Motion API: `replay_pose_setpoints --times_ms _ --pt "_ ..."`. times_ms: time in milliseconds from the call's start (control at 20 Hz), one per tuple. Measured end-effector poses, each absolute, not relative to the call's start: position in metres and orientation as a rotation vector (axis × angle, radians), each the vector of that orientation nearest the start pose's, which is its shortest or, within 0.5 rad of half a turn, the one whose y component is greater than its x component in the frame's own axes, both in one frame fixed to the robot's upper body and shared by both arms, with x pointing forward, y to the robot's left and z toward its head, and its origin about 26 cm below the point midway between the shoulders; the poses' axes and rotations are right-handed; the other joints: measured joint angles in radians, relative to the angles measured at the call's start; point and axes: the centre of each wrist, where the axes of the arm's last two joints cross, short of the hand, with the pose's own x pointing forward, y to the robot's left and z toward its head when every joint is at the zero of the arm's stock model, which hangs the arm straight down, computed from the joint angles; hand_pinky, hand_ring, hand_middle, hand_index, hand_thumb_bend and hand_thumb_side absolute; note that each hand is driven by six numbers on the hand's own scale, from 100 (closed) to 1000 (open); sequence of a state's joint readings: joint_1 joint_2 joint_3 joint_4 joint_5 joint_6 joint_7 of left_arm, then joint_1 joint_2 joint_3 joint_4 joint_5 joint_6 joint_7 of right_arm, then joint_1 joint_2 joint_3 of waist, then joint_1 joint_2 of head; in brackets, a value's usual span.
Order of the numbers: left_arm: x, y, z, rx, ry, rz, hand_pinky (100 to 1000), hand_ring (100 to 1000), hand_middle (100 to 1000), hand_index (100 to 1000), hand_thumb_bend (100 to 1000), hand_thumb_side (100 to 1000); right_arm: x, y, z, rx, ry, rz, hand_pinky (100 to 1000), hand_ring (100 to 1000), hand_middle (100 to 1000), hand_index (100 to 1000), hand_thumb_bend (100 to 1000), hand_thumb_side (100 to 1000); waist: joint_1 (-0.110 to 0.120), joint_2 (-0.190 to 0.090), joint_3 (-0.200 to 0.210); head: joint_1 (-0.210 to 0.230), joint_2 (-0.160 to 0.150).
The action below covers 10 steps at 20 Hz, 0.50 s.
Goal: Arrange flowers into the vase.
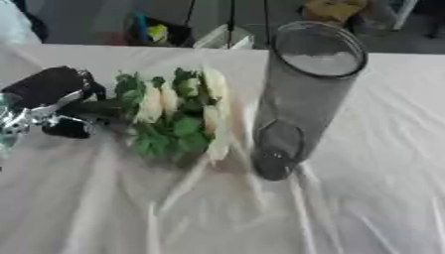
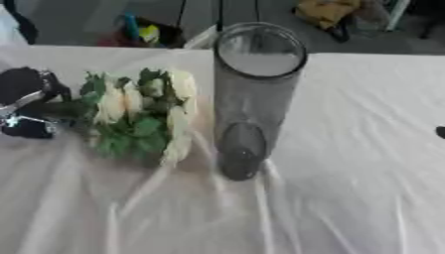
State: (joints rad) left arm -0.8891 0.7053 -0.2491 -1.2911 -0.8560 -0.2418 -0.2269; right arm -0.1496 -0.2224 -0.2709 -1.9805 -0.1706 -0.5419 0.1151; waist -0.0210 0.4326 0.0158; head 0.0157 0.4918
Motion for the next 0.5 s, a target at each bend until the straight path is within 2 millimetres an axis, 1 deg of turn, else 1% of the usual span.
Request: replay_pose_setpoints --times_ms 150,300,500 --pt "0.4274 0.3046 0.2832 -1.743 2.302 2.21 100 100 100 100 100 245 0.2774 -0.3286 0.1611 0.245 3.569 -0.208 799 943 304 486 100 983 0.0 -0.004 0.002 0.0 0.0" --pt "0.4273 0.3045 0.2837 -1.741 2.299 2.212 100 100 100 124 100 245 0.2774 -0.3286 0.1611 0.239 3.57 -0.201 799 943 304 487 100 984 0.0 -0.007 0.003 0.0 0.001" --pt "0.4275 0.3046 0.2842 -1.722 2.254 2.309 100 100 100 166 100 251 0.2774 -0.3286 0.1611 0.238 3.574 -0.2 799 944 304 487 100 984 0.0 -0.008 0.004 0.0 0.001"
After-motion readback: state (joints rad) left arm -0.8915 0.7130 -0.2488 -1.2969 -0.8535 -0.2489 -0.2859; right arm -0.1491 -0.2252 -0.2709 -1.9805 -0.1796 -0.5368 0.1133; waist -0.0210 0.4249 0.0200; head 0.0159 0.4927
